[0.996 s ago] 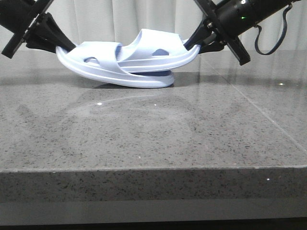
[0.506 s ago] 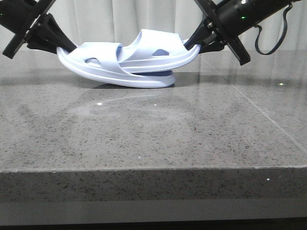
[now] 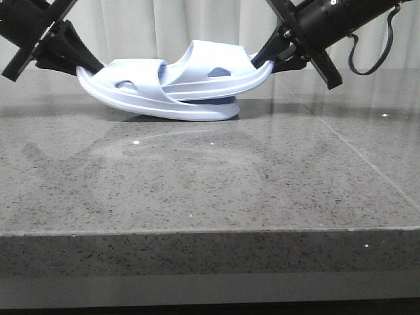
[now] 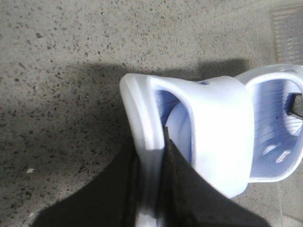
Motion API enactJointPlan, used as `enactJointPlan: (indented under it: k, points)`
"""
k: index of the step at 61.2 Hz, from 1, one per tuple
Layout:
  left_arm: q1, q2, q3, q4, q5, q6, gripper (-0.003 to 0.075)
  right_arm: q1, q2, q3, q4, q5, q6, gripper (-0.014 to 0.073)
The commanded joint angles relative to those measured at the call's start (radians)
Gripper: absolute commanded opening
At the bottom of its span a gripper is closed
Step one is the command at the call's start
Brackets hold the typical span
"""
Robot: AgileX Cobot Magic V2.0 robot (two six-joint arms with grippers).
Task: Insert blue slippers together front up
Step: 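Nest the right-held slipper onto the left-held slipper, soles stacked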
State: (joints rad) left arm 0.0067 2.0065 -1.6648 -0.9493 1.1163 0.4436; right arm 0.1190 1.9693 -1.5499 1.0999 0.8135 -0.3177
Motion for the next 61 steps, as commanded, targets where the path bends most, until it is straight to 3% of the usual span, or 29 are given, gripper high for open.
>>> enactJointPlan:
  k: [1, 10, 23, 44, 61]
  points:
    - [-0.049, -0.070, -0.029, -0.152, 0.118, -0.011, 0.0076, 0.030, -0.053, -0.024, 0.115, 0.108, -0.003, 0.0154]
    - [-0.049, -0.070, -0.029, -0.145, 0.120, -0.011, 0.0194, 0.029, -0.053, -0.024, 0.115, 0.122, -0.003, 0.0248]
    - [-0.043, -0.070, -0.029, -0.113, 0.137, -0.011, 0.0325, 0.026, -0.056, -0.024, 0.085, 0.132, -0.003, 0.0275]
    - [-0.009, -0.070, -0.029, -0.064, 0.151, -0.011, 0.0338, -0.080, -0.059, -0.024, 0.065, 0.243, -0.003, 0.0300]
    - [0.022, -0.070, -0.029, -0.032, 0.151, -0.011, 0.0338, -0.129, -0.059, -0.025, -0.013, 0.274, -0.003, 0.0464]
